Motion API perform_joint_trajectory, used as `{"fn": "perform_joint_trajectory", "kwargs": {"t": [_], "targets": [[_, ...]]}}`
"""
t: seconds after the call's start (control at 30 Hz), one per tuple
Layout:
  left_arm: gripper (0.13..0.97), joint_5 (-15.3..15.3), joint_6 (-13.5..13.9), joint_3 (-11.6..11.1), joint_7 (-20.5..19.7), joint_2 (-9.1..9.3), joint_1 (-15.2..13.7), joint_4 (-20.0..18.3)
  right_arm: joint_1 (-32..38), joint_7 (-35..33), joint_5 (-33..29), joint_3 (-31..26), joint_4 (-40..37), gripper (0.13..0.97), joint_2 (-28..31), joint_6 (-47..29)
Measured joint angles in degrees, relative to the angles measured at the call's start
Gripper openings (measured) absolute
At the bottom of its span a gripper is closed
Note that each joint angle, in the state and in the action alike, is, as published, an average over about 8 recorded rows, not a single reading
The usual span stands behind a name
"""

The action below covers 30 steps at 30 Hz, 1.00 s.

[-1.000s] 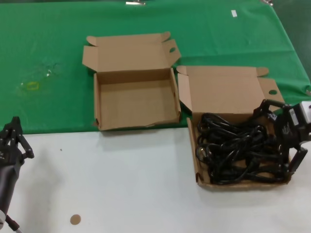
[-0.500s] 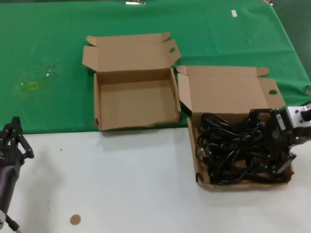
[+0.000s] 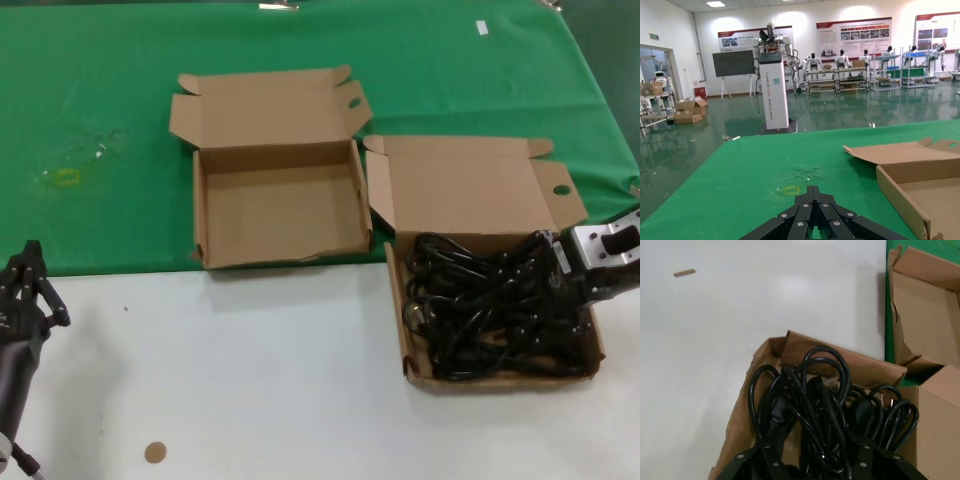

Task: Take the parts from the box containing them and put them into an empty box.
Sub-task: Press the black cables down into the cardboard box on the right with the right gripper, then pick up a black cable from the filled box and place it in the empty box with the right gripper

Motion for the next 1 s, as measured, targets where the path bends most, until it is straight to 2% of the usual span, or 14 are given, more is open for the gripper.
{"fn": "perform_joint_trajectory", "kwargs": {"t": [0.23,0.27,0.53,0.67,1.0], "targets": [[0.144,0.0,0.0,0.0,0.0,0.0,0.0,0.0,0.6,-0.8,-1.3,-0.2,-1.7,0.416,-0.6,0.3],[0.144,0.0,0.0,0.0,0.0,0.0,0.0,0.0,0.7,-0.9,-1.4,-0.2,-1.9,0.416,-0.6,0.4],[0.144,0.0,0.0,0.0,0.0,0.0,0.0,0.0,1.0,-1.5,-2.2,-0.2,-2.8,0.263,-0.9,0.6],[0.144,0.0,0.0,0.0,0.0,0.0,0.0,0.0,1.2,-1.4,-2.4,0.0,-2.3,0.263,-0.7,0.7],[0.144,0.0,0.0,0.0,0.0,0.0,0.0,0.0,2.1,1.3,-2.0,1.3,1.7,0.199,0.7,-0.5]]}}
